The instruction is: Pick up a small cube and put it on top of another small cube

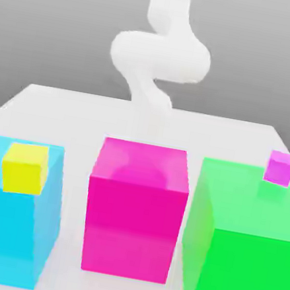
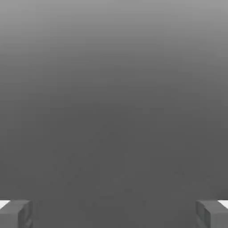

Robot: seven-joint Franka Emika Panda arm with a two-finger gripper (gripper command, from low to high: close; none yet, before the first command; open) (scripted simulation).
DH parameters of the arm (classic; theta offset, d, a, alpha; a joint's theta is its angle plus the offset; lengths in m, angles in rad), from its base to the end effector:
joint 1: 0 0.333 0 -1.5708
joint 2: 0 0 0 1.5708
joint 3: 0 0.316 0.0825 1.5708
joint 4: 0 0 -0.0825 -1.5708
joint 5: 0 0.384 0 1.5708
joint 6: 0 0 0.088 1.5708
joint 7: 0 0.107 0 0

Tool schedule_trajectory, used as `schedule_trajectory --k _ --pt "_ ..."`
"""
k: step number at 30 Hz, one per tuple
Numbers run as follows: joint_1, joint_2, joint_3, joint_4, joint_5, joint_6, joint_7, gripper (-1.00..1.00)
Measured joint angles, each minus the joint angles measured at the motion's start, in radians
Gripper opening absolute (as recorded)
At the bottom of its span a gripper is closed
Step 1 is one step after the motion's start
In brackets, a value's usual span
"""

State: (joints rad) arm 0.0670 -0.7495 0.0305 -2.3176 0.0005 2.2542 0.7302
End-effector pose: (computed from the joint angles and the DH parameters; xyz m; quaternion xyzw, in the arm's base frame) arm 0.3627 0.0397 0.6769 -0.8949 0.2934 -0.3122 0.1252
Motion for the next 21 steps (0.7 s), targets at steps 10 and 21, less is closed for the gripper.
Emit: schedule_trajectory --k 10,21 --pt "0.255 0.197 0.021 -0.027 0.106 -0.104 -0.345 0.00" --pt "0.581 0.548 0.081 -0.143 0.508 -0.162 -0.875 0.00"
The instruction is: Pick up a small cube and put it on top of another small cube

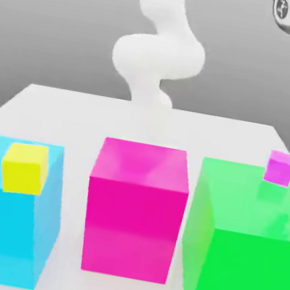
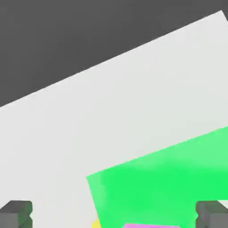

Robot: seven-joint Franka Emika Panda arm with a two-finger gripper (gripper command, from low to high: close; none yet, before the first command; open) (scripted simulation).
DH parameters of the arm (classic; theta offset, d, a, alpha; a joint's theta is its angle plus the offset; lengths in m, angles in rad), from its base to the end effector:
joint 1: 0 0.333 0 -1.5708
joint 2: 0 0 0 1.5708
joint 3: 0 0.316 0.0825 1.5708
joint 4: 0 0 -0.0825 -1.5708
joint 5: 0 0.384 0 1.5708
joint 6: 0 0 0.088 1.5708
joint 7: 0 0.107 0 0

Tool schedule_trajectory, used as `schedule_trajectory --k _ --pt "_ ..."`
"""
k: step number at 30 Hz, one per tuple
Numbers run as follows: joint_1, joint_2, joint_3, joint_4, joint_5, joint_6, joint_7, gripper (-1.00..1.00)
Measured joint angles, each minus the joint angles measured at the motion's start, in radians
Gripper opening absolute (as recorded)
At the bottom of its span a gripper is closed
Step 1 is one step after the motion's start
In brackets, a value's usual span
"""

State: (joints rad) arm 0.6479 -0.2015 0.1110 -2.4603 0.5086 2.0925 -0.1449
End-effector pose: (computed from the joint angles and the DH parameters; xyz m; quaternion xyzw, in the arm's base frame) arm 0.3029 0.3196 0.3626 -0.9329 -0.2915 0.1348 0.1631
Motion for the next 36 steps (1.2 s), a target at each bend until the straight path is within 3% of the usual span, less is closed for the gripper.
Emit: schedule_trajectory --k 5,21,36 --pt "0.120 0.133 0.081 -0.066 0.194 -0.052 -0.198 0.00" --pt "0.355 0.286 0.200 -0.402 0.184 0.075 0.367 0.00" --pt "0.270 0.242 0.060 -0.457 -0.082 0.417 1.053 0.00"
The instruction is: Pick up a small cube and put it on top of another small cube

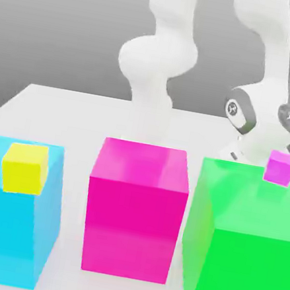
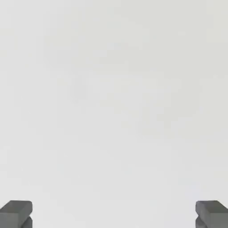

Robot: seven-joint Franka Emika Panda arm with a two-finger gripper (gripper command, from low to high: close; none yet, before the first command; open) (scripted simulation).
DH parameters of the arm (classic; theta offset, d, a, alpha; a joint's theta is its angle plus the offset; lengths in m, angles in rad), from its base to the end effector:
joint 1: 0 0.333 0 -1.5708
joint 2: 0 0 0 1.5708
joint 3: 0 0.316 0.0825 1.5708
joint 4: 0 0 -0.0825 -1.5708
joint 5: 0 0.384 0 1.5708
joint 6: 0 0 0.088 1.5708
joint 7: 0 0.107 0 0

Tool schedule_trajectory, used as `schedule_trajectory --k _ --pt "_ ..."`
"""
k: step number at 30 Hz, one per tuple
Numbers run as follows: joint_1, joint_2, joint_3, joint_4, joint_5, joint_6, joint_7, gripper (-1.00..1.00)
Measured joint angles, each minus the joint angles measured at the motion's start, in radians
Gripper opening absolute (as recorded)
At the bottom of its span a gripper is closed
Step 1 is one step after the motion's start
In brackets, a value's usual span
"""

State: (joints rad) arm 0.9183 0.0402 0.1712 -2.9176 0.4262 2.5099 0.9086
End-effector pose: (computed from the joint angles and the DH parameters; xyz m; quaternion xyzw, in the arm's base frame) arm 0.1309 0.2462 0.1484 0.9663 -0.1066 -0.1910 0.1357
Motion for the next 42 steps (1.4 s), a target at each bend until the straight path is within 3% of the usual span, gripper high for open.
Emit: schedule_trajectory --k 17,22,28,29,36,42 --pt "-0.213 -0.108 -0.054 -0.038 -0.369 0.364 0.811 0.00" --pt "-0.218 -0.007 -0.065 -0.022 -0.473 0.466 0.918 0.00" --pt "-0.144 0.153 -0.160 0.003 -0.548 0.600 0.971 0.00" --pt "-0.136 0.179 -0.169 0.006 -0.549 0.622 0.970 -1.00" --pt "-0.133 0.185 -0.172 0.007 -0.552 0.630 0.973 -1.00" --pt "-0.155 0.044 -0.131 -0.013 -0.491 0.511 0.933 -1.00"
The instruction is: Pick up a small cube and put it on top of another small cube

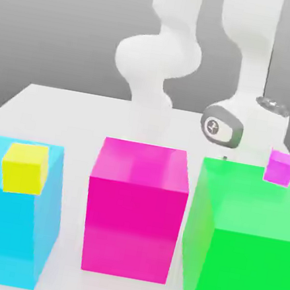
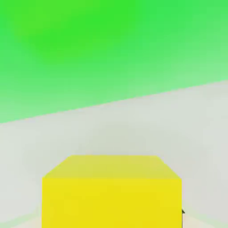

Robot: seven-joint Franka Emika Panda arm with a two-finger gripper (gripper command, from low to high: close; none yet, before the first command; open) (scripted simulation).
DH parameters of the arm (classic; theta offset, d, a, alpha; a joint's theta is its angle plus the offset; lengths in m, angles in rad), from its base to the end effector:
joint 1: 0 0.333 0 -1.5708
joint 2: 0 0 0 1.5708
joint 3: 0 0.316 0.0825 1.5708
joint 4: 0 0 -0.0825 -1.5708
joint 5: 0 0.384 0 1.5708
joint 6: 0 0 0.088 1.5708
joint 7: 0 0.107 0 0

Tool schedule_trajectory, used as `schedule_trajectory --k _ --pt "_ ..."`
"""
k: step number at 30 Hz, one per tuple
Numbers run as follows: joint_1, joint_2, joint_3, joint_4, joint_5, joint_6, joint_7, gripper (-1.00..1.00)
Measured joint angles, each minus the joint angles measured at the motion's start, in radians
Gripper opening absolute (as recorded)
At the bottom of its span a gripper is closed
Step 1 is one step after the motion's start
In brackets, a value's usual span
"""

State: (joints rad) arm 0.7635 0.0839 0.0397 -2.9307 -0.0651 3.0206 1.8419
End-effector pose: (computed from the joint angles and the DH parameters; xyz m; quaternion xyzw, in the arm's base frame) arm 0.2237 0.2395 0.1641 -0.8837 0.4681 -0.0030 0.0024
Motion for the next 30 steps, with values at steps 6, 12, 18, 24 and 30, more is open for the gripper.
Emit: schedule_trajectory --k 6,12,18,24,30 --pt "0.004 -0.141 -0.003 -0.031 0.070 -0.130 -0.069 -1.00" --pt "0.077 -0.159 0.001 0.044 0.104 -0.340 -0.316 -1.00" --pt "0.134 -0.205 0.008 0.170 0.123 -0.589 -0.570 -1.00" --pt "0.177 -0.269 0.011 0.310 0.139 -0.846 -0.813 -1.00" --pt "0.116 -0.431 -0.058 0.466 0.098 -1.048 -0.924 -1.00"
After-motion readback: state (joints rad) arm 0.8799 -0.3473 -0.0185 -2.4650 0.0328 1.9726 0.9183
